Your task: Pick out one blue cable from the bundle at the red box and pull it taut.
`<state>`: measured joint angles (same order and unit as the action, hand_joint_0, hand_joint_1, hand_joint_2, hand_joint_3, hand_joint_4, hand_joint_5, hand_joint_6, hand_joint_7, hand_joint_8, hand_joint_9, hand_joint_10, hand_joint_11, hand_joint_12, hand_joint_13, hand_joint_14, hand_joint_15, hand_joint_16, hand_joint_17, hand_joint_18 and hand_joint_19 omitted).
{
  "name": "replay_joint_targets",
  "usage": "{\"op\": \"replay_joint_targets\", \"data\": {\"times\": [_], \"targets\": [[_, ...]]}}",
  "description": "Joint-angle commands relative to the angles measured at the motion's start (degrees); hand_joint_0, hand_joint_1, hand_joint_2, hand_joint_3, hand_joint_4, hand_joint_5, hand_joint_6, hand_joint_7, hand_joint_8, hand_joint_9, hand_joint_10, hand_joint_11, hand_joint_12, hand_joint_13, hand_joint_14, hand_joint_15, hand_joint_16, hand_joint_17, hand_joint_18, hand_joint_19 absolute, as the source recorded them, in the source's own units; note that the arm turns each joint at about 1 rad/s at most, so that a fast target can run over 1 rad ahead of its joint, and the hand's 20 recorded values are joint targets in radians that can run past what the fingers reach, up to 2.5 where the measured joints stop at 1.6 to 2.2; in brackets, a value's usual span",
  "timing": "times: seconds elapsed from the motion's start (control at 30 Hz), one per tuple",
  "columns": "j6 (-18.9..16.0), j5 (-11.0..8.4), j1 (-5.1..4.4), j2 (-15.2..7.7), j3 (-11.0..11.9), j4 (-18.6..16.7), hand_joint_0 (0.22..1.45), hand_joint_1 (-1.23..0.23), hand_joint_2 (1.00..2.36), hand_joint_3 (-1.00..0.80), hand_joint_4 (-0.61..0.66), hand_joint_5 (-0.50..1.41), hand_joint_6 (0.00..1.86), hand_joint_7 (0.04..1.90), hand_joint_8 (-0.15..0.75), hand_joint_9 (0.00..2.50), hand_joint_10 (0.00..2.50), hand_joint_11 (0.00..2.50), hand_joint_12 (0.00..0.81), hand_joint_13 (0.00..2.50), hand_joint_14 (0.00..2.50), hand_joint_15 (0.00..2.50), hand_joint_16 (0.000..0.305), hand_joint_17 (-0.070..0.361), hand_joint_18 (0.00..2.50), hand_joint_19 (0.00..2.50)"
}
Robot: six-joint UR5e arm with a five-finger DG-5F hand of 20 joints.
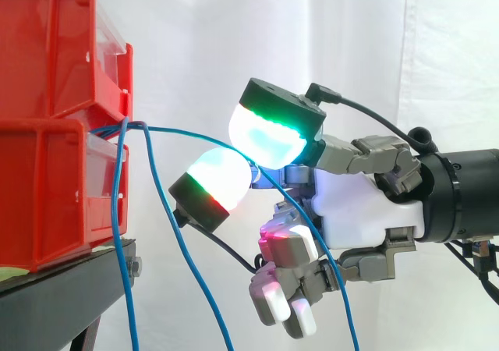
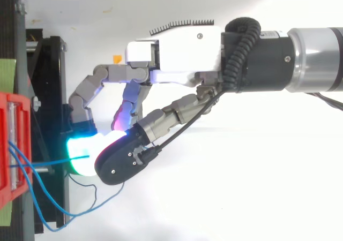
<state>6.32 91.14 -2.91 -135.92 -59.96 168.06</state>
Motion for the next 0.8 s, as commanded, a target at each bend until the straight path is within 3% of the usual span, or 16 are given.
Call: {"op": "replay_joint_targets", "data": {"times": [0.0,0.23,0.47,0.67,0.7,0.77], "targets": [[-0.08,-0.09,0.01,0.04,-0.07,0.16,0.67,-0.80,1.01,-0.29,-0.44,-0.14,0.94,0.95,0.186,1.28,0.03,0.82,0.316,1.03,0.03,0.61,0.049,0.109,0.87,0.80],[-0.43,0.00,-0.08,-0.05,-0.60,0.95,0.66,-0.85,1.02,-0.19,-0.47,-0.12,0.93,1.01,0.187,1.37,0.03,0.83,0.315,1.09,0.03,0.62,0.048,0.109,0.90,0.81],[-1.66,2.64,-0.08,0.04,-0.78,5.34,0.65,-0.89,1.01,-0.08,-0.48,-0.10,0.92,1.04,0.200,1.47,0.03,0.80,0.333,1.17,0.02,0.60,0.054,0.121,0.98,0.77],[-2.01,3.34,0.09,0.30,-0.78,6.31,0.65,-0.93,1.00,0.01,-0.47,-0.07,0.90,1.11,0.215,1.56,0.03,0.80,0.351,1.22,0.02,0.60,0.060,0.136,1.07,0.74],[-2.01,3.34,0.09,0.48,-0.69,6.40,0.65,-0.93,1.03,0.01,-0.46,-0.07,0.90,1.12,0.216,1.56,0.03,0.79,0.353,1.22,0.02,0.59,0.060,0.135,1.07,0.74],[-1.92,3.34,0.09,0.66,-0.69,6.31,0.58,-0.90,1.28,-0.01,-0.46,-0.06,0.90,1.15,0.227,1.63,0.03,0.80,0.360,1.25,0.02,0.59,0.063,0.142,1.10,0.73]]}}
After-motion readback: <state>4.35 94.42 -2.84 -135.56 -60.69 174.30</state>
